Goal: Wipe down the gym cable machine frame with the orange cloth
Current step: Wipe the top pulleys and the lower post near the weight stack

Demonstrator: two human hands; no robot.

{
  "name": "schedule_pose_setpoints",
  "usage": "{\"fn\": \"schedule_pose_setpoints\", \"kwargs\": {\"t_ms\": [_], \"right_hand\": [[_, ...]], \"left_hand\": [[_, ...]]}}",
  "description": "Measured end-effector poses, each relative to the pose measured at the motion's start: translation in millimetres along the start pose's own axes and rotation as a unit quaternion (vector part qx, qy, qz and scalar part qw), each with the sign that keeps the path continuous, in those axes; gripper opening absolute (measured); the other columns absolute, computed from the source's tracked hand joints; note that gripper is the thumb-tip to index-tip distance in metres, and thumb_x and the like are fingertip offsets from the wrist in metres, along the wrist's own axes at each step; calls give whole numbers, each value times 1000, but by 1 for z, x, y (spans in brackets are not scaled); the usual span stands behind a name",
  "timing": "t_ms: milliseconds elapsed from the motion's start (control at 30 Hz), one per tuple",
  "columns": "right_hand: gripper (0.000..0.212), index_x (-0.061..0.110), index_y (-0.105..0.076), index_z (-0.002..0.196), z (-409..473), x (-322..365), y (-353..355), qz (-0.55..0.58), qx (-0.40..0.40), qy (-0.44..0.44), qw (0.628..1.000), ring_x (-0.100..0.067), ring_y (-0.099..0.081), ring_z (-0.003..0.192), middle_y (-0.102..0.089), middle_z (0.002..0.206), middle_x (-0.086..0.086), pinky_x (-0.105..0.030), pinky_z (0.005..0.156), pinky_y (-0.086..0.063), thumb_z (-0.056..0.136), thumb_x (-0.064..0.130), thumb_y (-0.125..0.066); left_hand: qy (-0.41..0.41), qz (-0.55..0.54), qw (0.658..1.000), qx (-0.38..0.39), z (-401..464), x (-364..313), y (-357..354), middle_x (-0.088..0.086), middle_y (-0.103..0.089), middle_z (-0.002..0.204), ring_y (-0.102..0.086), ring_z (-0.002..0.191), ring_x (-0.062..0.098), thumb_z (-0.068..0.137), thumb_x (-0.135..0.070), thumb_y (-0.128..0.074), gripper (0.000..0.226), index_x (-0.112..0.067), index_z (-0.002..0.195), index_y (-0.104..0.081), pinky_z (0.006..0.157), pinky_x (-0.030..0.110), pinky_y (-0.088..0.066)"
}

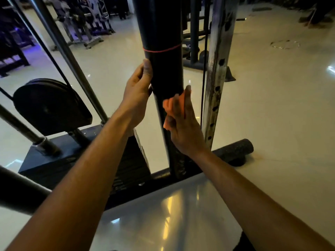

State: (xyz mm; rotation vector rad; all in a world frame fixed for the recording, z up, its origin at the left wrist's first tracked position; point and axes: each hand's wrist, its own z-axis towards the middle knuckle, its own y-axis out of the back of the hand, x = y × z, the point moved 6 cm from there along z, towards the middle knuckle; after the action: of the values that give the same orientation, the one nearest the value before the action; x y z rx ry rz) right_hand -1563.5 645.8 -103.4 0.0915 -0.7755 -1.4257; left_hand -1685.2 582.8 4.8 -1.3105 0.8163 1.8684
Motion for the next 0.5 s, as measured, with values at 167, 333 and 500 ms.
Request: {"fn": "schedule_pose_setpoints", "kwargs": {"t_ms": [167, 333, 500], "right_hand": [[81, 40, 21, 168, 35, 16, 9, 35, -96, 3, 995, -33, -10, 169, 14, 180, -20, -42, 109, -58, 118, 34, -42], [94, 48, 29, 164, -26, -3, -37, -60, -59, -3, 996, -44, 4, 167, 12, 178, -16, -59, 121, -45, 116, 34, -51], [82, 45, 22, 167, -19, 8, -30, -17, -97, -22, 995, -36, 5, 169, 18, 180, -13, -45, 132, -31, 117, 40, -42]], "left_hand": [[9, 7, 1000, 21, 1, 12, 2, -11, -62, 151, -52, 145, 12, 115, -55, -24, 57, -29, 161, -44, 124, 42, -40], [57, -1, 997, 53, 0, 31, -1, -2, -54, 159, -52, 146, 19, 110, -67, -19, 71, -28, 165, -38, 125, 46, -38], [48, -34, 997, 46, -14, 55, -1, -2, -61, 151, -56, 142, 20, 112, -58, -31, 48, -34, 145, -56, 125, 50, -39]]}}
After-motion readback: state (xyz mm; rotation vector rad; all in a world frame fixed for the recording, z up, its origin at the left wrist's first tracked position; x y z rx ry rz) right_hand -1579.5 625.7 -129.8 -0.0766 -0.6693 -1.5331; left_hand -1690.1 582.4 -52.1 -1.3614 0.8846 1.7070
